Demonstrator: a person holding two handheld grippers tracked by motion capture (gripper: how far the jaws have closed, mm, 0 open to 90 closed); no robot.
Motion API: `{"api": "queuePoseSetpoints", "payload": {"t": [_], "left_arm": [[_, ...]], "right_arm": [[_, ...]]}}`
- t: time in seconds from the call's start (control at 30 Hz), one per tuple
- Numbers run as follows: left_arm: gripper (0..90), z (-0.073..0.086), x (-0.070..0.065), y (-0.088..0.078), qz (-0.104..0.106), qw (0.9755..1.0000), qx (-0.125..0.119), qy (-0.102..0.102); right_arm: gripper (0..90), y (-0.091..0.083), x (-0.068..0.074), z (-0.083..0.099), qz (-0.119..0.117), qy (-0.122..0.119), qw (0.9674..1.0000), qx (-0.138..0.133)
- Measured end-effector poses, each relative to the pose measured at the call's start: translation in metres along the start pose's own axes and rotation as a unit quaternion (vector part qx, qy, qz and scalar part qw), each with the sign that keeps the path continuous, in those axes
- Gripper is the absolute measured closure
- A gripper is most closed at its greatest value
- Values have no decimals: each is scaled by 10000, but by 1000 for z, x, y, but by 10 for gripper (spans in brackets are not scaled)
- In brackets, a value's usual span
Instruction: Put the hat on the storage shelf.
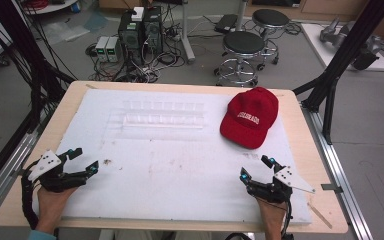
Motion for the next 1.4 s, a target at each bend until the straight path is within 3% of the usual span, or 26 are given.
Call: {"api": "queuePoseSetpoints", "payload": {"t": [0.17,0.3,0.63,0.73,0.87,1.3,1.4], "left_arm": [[183,1,1,-2,19,9999,-115,-47],[192,2,-1,-6,2,9995,-308,52],[193,2,-1,-7,-43,9991,-412,22],[193,2,0,-7,-49,9990,-446,-8],[194,2,0,-8,-34,9989,-458,12],[193,2,-1,-8,-39,9989,-475,22],[189,2,-1,-8,-40,9989,-468,21]], "right_arm": [[101,0,1,0,-8,-24,10000,5],[101,-1,1,0,5,-22,10000,-39],[101,0,0,0,-56,-44,10000,-48],[101,2,-3,-1,-195,126,9997,81],[101,3,-6,-5,-184,77,9997,142],[101,16,-31,-51,-211,-131,9989,387],[101,27,-41,-71,-150,-278,9980,539]]}}
Point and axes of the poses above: each handheld gripper's, and its own axes: y roughly forward along the jaws, z roughly out of its underside, x roughly to its left, the point moved 1 cm from there along y, roughly forward along the jaws, and after that the axes turned 14 degrees about z, right-handed, at the moved point
